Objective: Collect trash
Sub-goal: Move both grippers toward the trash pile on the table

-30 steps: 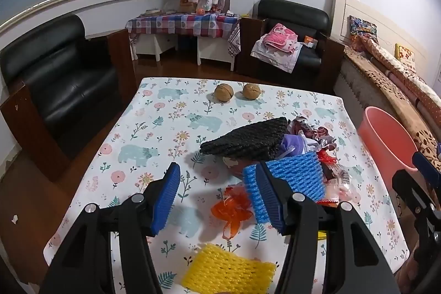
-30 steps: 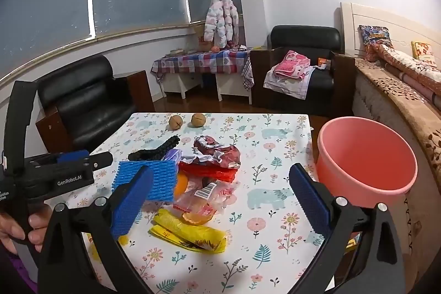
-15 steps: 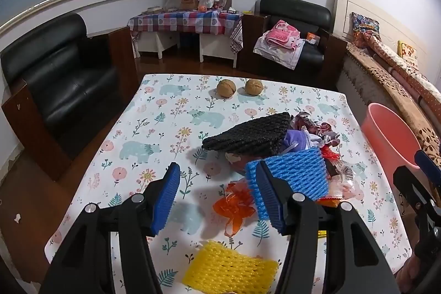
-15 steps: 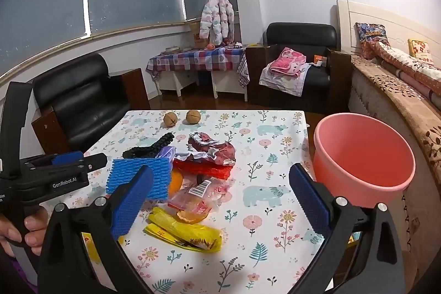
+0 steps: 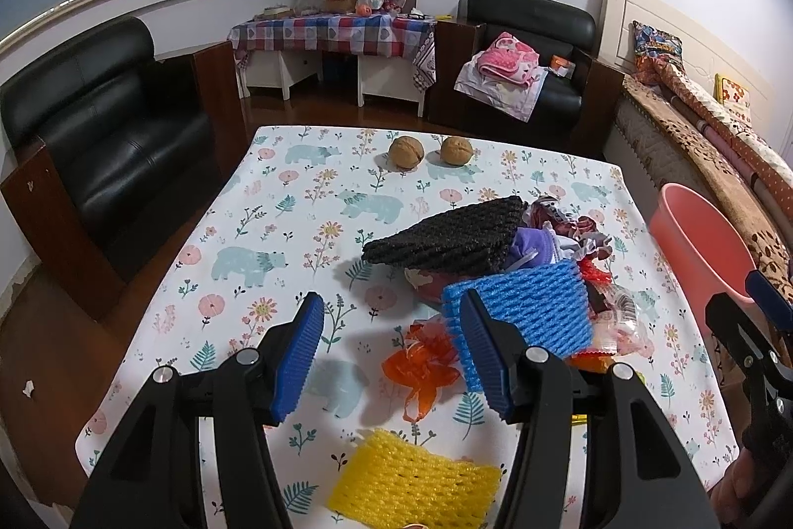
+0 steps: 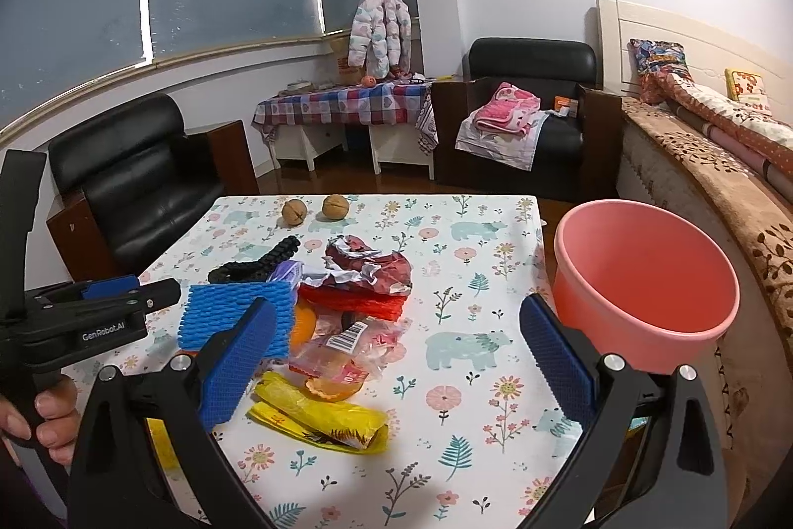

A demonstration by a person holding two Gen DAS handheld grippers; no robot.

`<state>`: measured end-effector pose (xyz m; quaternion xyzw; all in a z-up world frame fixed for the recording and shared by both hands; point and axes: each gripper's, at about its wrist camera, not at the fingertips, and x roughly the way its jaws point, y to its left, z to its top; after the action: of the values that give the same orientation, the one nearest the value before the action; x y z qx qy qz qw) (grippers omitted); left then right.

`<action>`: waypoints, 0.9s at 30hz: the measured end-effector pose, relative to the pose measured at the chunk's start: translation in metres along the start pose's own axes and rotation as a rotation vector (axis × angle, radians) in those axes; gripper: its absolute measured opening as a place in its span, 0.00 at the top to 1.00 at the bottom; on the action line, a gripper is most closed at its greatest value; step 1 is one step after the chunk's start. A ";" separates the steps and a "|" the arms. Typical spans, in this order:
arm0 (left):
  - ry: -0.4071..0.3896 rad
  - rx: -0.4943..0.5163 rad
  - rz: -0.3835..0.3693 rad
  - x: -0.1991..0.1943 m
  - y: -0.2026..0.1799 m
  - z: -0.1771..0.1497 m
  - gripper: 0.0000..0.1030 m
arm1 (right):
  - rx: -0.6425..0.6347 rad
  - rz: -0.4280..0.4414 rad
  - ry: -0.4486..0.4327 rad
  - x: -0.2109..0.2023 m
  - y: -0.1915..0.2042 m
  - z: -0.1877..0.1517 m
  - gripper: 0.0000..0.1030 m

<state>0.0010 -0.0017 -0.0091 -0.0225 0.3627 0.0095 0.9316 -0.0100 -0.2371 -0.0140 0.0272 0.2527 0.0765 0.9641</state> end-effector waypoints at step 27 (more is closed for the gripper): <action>0.029 0.010 -0.010 0.004 -0.004 -0.001 0.45 | 0.038 -0.103 0.055 0.010 -0.014 -0.003 0.04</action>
<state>0.0037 -0.0053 -0.0126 -0.0196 0.3761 0.0028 0.9263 -0.0010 -0.2488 -0.0222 0.0306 0.2814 0.0228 0.9588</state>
